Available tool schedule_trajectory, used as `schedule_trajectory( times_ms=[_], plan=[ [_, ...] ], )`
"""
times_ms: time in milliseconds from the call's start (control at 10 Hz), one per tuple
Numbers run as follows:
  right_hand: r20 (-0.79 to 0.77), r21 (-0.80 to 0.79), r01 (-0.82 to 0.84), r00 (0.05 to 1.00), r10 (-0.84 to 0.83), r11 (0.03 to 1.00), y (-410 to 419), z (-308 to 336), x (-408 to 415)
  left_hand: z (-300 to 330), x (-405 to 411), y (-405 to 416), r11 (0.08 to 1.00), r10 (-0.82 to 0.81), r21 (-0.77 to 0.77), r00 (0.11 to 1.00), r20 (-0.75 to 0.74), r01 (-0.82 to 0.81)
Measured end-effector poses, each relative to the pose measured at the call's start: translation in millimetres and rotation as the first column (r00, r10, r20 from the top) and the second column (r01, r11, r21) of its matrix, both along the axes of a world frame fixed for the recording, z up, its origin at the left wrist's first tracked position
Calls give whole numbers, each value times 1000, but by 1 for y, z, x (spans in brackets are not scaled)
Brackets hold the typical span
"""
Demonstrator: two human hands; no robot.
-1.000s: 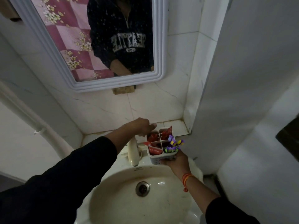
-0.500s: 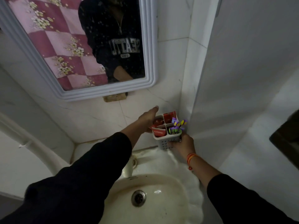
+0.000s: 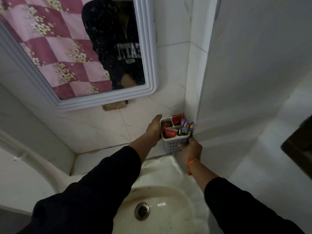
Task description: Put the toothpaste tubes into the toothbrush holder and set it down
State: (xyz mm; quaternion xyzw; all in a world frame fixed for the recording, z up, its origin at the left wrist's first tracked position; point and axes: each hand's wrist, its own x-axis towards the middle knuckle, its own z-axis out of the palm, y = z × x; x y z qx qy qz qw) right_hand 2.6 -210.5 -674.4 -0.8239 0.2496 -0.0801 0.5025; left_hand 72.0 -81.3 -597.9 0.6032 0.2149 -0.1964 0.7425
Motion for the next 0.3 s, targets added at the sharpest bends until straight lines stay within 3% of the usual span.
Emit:
schedule_trajectory(
  times_ms=[100, 200, 300],
  plan=[
    [-54, -28, 12, 998, -14, 1000, -2, 3, -1, 12, -15, -2, 999, 33, 22, 999, 30, -34],
    [-166, -43, 18, 986, -25, 999, 0, 7, -15, 19, -29, 3, 959, 9, 281, 999, 51, -23],
    [-171, -45, -19, 985, 11, 999, 8, 12, -27, 35, -48, 12, 842, -65, 540, 990, 122, -11]
  ],
)
